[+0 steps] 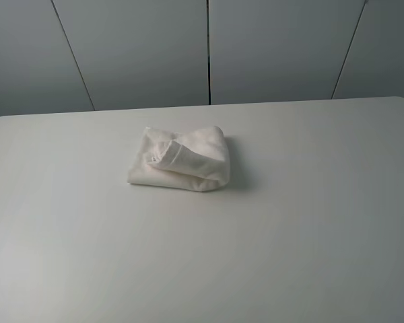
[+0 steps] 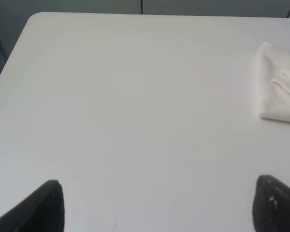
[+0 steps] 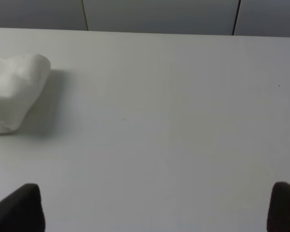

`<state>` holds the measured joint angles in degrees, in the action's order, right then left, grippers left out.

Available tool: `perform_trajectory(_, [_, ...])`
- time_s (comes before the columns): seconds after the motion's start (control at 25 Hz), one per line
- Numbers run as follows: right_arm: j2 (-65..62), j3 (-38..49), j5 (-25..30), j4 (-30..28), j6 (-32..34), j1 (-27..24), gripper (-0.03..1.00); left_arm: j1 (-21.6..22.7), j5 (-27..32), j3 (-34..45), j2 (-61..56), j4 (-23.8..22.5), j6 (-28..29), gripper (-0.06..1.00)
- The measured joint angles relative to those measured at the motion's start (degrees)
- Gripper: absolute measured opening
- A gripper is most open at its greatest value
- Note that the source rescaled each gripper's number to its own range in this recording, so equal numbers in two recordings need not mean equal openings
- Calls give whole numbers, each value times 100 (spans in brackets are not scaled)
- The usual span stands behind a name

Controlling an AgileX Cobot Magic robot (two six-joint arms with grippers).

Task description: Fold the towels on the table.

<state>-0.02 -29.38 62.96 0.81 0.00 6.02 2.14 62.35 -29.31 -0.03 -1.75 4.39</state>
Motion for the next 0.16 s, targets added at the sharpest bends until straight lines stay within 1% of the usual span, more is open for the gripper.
perform_trajectory(0.16, [0, 0, 0, 0, 0, 0, 100, 0, 0, 0, 0, 0, 0, 100])
